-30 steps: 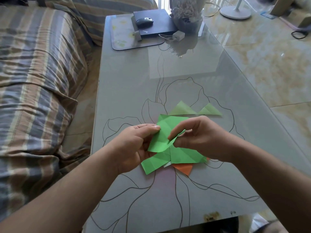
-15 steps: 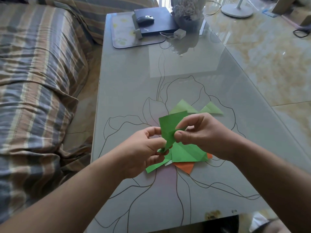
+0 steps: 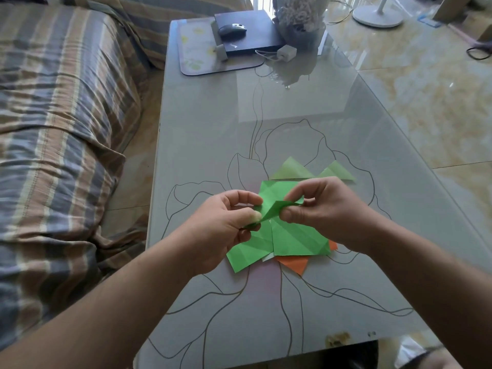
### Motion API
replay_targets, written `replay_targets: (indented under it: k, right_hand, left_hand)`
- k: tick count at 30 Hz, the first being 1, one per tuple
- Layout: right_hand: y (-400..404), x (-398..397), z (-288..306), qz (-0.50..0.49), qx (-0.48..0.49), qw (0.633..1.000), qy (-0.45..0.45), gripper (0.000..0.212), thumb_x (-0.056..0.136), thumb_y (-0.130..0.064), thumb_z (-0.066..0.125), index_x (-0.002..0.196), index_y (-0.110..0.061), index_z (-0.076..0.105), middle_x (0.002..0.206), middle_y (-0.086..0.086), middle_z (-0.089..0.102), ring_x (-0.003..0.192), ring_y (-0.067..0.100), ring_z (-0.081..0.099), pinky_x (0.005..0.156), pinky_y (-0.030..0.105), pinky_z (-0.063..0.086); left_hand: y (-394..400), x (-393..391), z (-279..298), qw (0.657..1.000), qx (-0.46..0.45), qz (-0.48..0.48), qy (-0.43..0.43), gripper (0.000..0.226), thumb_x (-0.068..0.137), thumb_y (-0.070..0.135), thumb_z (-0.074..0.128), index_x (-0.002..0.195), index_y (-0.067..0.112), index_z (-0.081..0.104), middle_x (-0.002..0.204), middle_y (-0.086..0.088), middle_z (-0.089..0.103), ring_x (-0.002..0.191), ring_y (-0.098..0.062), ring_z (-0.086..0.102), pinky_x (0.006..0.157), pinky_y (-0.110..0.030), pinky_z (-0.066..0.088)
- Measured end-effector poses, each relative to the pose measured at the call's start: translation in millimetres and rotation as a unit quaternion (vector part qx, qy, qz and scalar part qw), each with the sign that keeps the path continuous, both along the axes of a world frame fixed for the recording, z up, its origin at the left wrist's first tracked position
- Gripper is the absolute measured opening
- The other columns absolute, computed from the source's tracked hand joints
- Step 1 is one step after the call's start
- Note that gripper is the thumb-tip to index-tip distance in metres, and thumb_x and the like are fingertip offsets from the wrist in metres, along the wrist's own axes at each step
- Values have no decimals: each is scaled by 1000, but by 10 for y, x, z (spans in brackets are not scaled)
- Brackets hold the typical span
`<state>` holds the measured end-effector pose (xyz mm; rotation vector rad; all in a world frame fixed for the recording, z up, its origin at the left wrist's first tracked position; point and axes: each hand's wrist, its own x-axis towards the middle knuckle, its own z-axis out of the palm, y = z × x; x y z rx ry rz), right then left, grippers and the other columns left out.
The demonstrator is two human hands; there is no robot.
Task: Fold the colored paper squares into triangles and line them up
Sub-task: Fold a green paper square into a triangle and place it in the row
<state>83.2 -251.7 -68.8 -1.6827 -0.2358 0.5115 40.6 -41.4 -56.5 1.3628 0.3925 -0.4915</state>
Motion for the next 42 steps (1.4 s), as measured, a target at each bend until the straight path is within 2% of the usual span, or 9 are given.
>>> replay_targets:
  k: [2, 7, 11, 14, 19, 23, 31, 36, 42]
  right_hand:
    - [26, -9, 29, -18, 37, 999, 21, 28, 65, -30, 91, 80, -12, 77, 74, 26, 66, 75, 29, 52, 70, 41, 41]
    - [37, -22, 73, -39, 35, 999, 14, 35, 59, -39, 96, 73, -14, 76, 74, 11, 72, 74, 27, 55, 74, 44, 43]
    - [84, -60, 75, -61, 36, 997, 13, 34, 60, -36, 94, 64, -13, 69, 63, 1, 69, 61, 15, 56, 62, 28, 45]
    - [132, -78, 73, -92, 41, 995, 21, 33, 57, -28, 92, 68, -12, 66, 62, 6, 68, 63, 21, 56, 63, 32, 44]
    - [165, -89, 95, -127, 56, 989, 51, 34, 56, -26, 91, 72, -17, 62, 62, 9, 65, 64, 25, 61, 65, 37, 49]
    - [188, -89, 78, -147, 58, 985, 70, 33, 61, -28, 88, 74, -14, 61, 64, 9, 63, 57, 18, 60, 57, 30, 48]
    - [208, -124, 79, -178, 72, 979, 70, 39, 59, -36, 89, 75, -10, 64, 66, 13, 64, 57, 18, 58, 57, 29, 49]
    - [207, -149, 91, -203, 52, 978, 20, 47, 56, -45, 90, 74, -8, 67, 65, 13, 66, 60, 20, 58, 60, 31, 50]
    - [206, -161, 131, -221, 64, 973, -10, 40, 63, -41, 87, 70, -8, 65, 67, 16, 66, 59, 18, 62, 63, 30, 51]
  left_hand:
    - [1, -3, 6, 1000, -9, 8, -15, 25, 95, -10, 57, 107, 9, 67, 96, -9, 68, 65, -14, 62, 64, -25, 47]
    - [2, 4, 23, 998, -42, 32, -37, 32, 94, -14, 58, 109, 14, 65, 96, -9, 72, 67, -14, 62, 65, -25, 46]
    - [15, -1, 34, 996, -65, 26, -47, 43, 90, -22, 51, 117, 9, 64, 107, -12, 77, 84, -19, 70, 71, -25, 50]
    - [24, 4, 33, 995, -85, 28, -53, 44, 90, -23, 51, 123, 5, 62, 112, -19, 76, 93, -26, 74, 74, -26, 56]
    - [-18, 2, 52, 991, -115, 48, -38, 29, 97, -1, 59, 125, 7, 63, 105, -13, 77, 88, -20, 74, 75, -27, 60]
    - [-52, -38, 29, 994, -73, 34, -78, 55, 76, 17, 77, 127, 15, 55, 113, -9, 77, 103, -24, 75, 88, -34, 60]
    - [-103, -101, -33, 987, 51, 2, -151, 26, 84, 8, 80, 108, 5, 74, 93, -5, 79, 84, -11, 73, 79, -23, 57]
    - [-107, -78, -36, 981, 44, 44, -185, 27, 71, 16, 83, 93, 1, 75, 87, -10, 78, 79, -17, 73, 77, -26, 59]
    - [-111, -41, -33, 980, 8, 94, -172, 14, 63, 19, 86, 72, 18, 75, 82, -11, 76, 76, -23, 70, 85, -39, 59]
